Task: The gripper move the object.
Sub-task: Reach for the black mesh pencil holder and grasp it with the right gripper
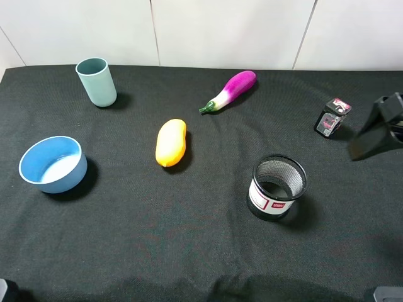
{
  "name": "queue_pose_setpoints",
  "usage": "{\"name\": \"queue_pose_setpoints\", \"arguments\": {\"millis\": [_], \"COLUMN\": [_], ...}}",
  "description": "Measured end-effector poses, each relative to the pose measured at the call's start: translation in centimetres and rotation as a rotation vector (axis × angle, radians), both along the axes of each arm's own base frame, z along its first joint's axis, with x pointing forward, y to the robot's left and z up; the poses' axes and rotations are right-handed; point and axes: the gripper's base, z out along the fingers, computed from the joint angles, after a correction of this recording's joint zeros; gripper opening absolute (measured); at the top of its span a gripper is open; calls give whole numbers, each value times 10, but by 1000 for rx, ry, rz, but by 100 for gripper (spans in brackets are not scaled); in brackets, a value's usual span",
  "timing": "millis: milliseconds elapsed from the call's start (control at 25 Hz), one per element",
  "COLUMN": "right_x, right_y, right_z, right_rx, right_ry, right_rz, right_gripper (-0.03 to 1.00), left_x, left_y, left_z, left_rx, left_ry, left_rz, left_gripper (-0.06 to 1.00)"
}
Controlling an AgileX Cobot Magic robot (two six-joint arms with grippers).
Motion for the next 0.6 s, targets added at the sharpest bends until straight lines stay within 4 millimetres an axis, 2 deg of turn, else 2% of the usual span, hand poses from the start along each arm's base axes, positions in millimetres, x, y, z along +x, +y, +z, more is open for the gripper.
{"name": "queue_pose_setpoints", "arguments": {"millis": [360, 600], "right_x": [10, 12], "right_y": [4, 25], "right_z": [-11, -22], "right_rx": [11, -56], "right_ry": [76, 115], "right_rz": [-12, 23], "right_gripper": [69, 69], "left_x": [0, 0], "left_y": [0, 0], "left_z": [0, 0], "left_rx": [0, 0], "left_ry": [0, 0], "left_rz": [0, 0], "left_gripper": [99, 99]}}
